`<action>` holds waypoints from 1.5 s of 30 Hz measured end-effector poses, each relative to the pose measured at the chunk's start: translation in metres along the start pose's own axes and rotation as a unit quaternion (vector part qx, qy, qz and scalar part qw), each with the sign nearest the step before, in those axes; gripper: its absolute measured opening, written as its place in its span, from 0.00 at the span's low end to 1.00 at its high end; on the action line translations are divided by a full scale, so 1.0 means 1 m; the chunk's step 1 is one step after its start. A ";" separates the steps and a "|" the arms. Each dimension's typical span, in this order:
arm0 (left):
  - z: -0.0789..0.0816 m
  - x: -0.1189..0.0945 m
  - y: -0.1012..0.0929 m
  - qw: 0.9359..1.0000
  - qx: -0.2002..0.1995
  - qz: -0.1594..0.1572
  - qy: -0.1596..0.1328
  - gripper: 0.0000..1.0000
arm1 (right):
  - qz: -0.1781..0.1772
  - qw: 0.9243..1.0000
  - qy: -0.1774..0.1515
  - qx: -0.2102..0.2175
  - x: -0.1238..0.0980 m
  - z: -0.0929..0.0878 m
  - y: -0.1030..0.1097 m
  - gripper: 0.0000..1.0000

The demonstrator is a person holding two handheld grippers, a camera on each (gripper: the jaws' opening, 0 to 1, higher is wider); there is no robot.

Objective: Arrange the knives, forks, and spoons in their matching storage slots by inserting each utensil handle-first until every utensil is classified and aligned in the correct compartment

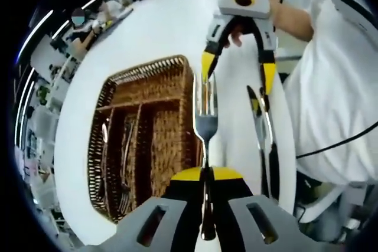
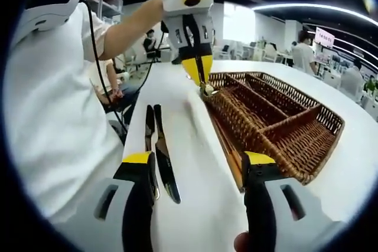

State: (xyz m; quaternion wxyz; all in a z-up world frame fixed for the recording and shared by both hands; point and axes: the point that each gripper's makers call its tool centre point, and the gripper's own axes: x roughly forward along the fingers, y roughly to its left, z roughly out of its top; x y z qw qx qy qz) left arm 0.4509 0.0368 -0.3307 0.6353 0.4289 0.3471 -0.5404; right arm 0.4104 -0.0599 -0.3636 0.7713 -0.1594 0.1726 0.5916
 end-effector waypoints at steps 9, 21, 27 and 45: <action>0.001 -0.005 0.011 1.000 0.010 0.004 0.003 0.01 | -0.006 1.000 -0.001 0.002 -0.001 0.002 -0.005 0.62; 0.003 -0.007 0.027 1.000 0.017 0.007 0.007 0.01 | -0.012 1.000 -0.002 0.004 -0.003 0.004 -0.009 0.62; 0.003 -0.004 0.033 1.000 0.019 0.006 0.010 0.01 | -0.017 1.000 -0.001 0.007 -0.004 0.005 -0.012 0.63; -0.002 0.002 0.055 1.000 0.019 0.008 0.019 0.01 | -0.034 0.999 -0.007 0.014 -0.006 0.010 -0.022 0.66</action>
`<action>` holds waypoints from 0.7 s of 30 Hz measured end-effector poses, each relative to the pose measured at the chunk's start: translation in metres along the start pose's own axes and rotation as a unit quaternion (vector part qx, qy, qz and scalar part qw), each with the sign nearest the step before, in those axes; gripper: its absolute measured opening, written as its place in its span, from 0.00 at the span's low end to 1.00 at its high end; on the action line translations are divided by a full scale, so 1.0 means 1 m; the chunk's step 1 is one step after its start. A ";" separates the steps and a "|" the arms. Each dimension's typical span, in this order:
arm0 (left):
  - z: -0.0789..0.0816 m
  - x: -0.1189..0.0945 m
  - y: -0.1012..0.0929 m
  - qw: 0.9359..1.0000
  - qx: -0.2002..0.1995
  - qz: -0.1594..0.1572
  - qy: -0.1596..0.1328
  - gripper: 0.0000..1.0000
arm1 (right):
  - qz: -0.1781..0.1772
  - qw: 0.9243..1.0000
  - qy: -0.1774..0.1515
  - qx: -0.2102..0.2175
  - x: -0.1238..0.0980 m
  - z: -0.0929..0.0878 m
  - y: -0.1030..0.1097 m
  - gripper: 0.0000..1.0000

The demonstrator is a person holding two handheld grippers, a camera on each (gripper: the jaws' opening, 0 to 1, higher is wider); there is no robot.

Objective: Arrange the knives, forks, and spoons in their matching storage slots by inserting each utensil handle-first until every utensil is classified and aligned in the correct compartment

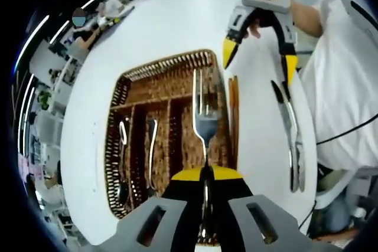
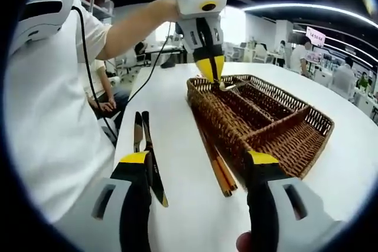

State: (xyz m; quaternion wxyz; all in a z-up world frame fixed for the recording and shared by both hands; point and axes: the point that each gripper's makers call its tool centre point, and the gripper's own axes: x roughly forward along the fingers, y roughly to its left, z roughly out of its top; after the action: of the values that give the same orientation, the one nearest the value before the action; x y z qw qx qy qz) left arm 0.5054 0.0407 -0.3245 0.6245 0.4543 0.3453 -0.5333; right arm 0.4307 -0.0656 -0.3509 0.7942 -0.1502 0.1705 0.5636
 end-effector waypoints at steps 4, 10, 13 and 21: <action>0.007 0.005 -0.005 1.000 0.001 0.000 0.001 0.01 | -0.003 1.000 -0.001 -0.001 -0.001 0.002 -0.002 0.66; 0.008 0.007 -0.003 1.000 0.001 0.003 0.001 0.01 | -0.006 1.000 -0.002 -0.005 -0.003 0.006 -0.003 0.67; 0.007 0.006 -0.002 1.000 0.001 0.008 0.002 0.01 | -0.008 1.000 -0.001 -0.005 -0.003 0.007 -0.004 0.67; 0.007 0.006 -0.003 1.000 -0.003 0.009 -0.001 0.01 | -0.008 1.000 0.001 -0.006 -0.002 0.008 -0.005 0.68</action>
State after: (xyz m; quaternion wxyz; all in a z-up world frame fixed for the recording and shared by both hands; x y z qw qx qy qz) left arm 0.5033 0.0323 -0.3278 0.6311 0.4552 0.3423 -0.5267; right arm 0.4351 -0.0658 -0.3427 0.7979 -0.1566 0.1670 0.5577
